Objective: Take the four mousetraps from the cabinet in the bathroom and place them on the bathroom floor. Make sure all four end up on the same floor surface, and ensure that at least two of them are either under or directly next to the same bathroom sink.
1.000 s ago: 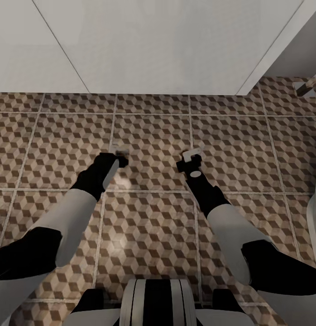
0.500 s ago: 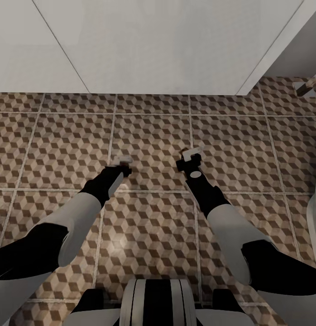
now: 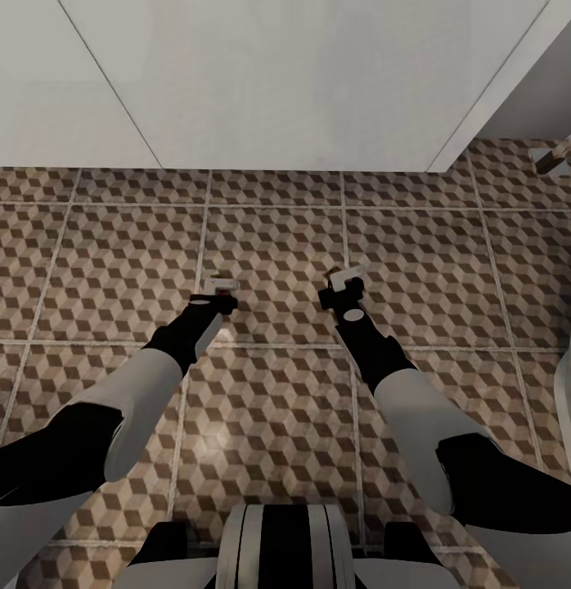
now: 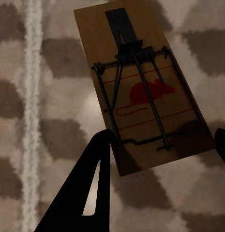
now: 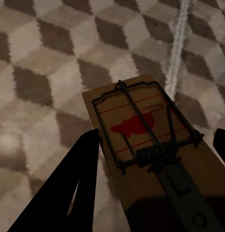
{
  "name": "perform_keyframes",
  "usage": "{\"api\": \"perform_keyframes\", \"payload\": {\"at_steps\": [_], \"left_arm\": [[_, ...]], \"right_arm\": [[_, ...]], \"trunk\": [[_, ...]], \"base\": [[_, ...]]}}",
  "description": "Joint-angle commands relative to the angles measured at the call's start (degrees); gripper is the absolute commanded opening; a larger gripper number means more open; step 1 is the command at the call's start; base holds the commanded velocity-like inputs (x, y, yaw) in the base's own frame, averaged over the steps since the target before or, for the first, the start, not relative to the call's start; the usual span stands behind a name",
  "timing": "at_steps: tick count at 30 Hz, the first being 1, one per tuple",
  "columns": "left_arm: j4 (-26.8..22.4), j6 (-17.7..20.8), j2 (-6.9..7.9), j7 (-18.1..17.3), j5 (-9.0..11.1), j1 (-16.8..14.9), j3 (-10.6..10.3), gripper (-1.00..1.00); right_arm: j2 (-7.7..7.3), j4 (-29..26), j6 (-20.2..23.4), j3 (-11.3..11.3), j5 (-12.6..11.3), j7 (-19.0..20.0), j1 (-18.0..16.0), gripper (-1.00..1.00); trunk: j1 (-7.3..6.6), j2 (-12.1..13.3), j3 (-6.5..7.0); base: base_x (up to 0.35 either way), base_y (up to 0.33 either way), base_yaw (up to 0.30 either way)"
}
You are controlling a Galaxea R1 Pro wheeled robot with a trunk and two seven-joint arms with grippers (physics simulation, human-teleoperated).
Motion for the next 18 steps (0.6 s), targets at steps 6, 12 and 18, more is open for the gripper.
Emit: {"api": "perform_keyframes", "payload": {"at_steps": [6, 12, 18], "left_arm": [[-0.12, 0.27, 0.08, 0.38, 0.40, 0.02, -0.49, -1.00], [-0.30, 0.26, -0.04, 0.40, 0.38, 0.03, -0.49, -1.00], [-0.32, 0.26, -0.02, 0.45, 0.38, 0.03, -0.49, -1.00]], "right_arm": [[0.00, -0.68, 0.51, 0.17, 0.58, -0.40, -0.01, -1.00], [0.00, -1.59, 0.39, 0.17, 0.59, -0.46, -0.01, -1.00], [0.00, -3.14, 0.55, 0.17, 0.58, -0.48, -0.01, -1.00]], "trunk": [[-0.01, -0.01, -0.03], [-0.01, -0.01, -0.03], [-0.01, -0.01, -0.03]], "base": [[0.000, 0.000, 0.000], [0.000, 0.000, 0.000], [0.000, 0.000, 0.000]]}}
